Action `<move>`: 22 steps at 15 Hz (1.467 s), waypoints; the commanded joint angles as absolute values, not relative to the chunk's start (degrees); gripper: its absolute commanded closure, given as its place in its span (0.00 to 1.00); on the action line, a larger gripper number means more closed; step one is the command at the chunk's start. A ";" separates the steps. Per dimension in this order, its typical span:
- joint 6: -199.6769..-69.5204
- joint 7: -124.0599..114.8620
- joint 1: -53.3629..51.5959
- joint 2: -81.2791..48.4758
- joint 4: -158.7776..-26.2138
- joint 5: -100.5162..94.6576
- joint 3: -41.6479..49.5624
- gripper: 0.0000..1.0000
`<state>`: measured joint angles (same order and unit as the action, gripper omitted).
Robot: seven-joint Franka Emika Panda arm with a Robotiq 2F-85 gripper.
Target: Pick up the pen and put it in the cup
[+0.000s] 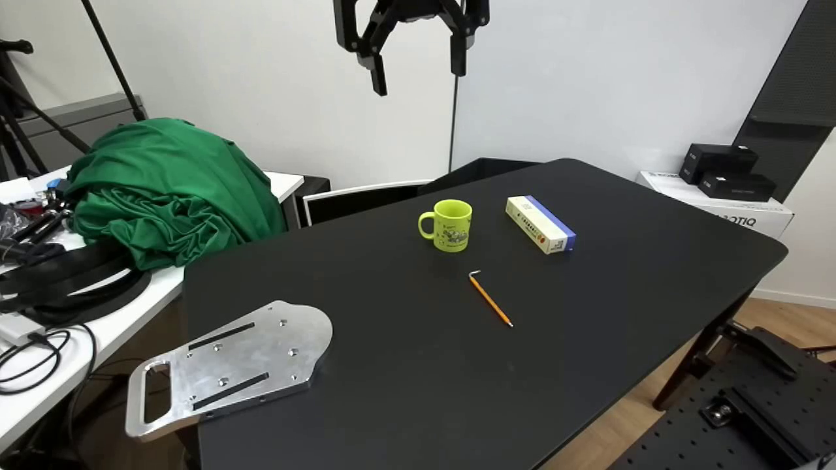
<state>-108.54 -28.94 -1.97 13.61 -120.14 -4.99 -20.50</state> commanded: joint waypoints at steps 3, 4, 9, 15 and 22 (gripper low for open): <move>-111.51 -30.16 -4.14 13.08 -121.90 -7.64 -18.08 0.00; -113.15 -30.02 -4.10 13.01 -122.70 -8.00 -17.49 0.00; -122.80 -25.25 -2.10 10.45 -126.85 -5.14 -10.83 0.00; -127.68 -21.31 1.58 4.36 -132.80 -6.19 -3.18 0.00; -144.65 -11.28 1.40 -3.65 -141.76 -1.16 -0.47 0.00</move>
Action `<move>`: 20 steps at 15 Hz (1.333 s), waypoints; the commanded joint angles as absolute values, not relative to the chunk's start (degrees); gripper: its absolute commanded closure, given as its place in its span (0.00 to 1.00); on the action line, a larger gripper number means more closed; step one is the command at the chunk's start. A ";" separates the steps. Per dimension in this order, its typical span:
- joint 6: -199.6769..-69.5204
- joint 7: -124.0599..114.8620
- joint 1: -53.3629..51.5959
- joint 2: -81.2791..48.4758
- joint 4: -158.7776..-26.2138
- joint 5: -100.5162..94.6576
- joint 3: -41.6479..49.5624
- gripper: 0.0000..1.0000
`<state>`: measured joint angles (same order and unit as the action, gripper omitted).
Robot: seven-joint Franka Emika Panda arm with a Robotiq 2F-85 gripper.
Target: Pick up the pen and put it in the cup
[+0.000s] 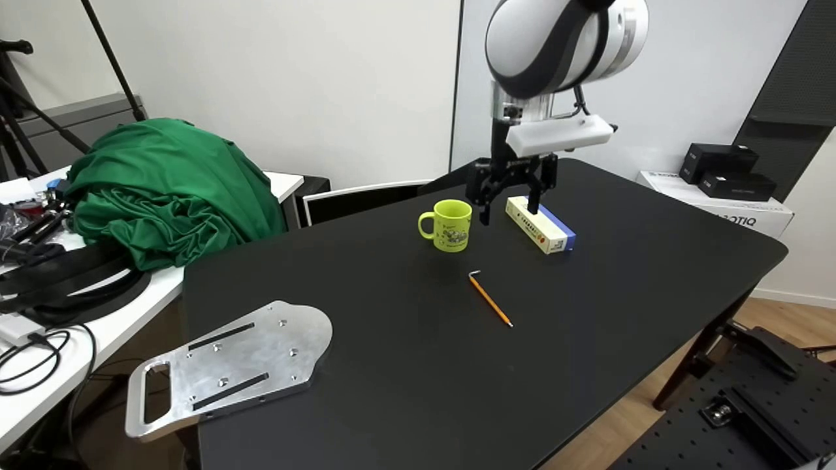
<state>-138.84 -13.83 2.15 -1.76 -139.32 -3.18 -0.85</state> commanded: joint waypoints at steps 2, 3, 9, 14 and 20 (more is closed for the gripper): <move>-150.33 -10.45 1.18 -5.75 -143.11 0.15 -0.51 0.00; -151.83 -11.02 1.03 -6.79 -143.24 -0.25 -0.31 0.00; -150.44 -11.37 0.69 -8.01 -142.77 -0.65 0.13 0.00; -150.81 -15.33 -0.66 -15.68 -141.20 -4.50 2.27 0.00; -156.77 -14.30 -2.01 -20.26 -142.41 -2.13 2.63 0.00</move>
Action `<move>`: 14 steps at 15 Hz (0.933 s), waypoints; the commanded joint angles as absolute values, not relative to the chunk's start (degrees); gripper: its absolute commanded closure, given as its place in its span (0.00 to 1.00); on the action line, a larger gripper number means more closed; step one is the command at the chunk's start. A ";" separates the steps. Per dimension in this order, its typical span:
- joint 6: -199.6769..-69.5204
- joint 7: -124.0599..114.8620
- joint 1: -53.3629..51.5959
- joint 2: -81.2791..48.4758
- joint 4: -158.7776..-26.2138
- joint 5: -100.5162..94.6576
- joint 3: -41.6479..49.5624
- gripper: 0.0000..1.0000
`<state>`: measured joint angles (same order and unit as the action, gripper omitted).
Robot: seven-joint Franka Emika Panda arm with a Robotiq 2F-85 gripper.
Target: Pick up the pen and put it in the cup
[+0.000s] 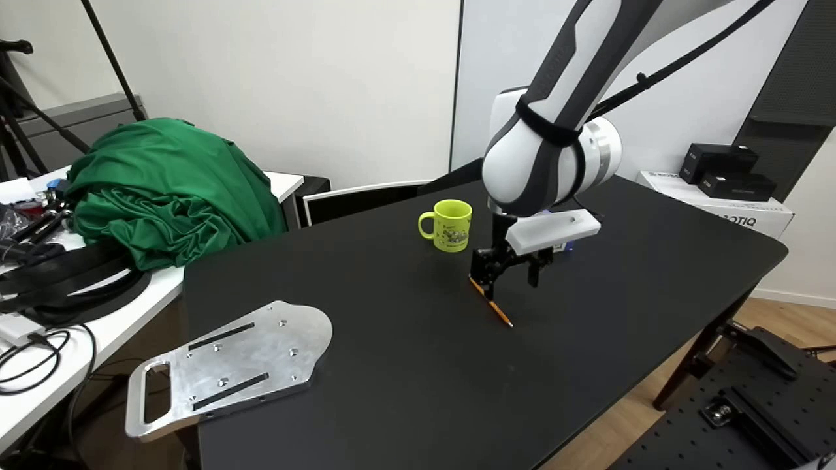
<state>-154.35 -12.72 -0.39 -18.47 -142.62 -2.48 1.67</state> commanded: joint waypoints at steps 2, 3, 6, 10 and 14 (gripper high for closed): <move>-158.04 -14.25 -2.69 -21.39 -142.48 -1.83 2.86 0.00; -158.82 -14.46 -3.20 -21.84 -142.59 -1.99 3.20 0.00; -161.59 -14.46 -4.27 -22.92 -143.04 -2.11 3.89 0.00; -165.80 -14.22 -5.62 -24.08 -143.62 -1.90 5.09 0.00; -168.90 -13.59 -5.83 -25.04 -144.12 -0.62 5.02 0.00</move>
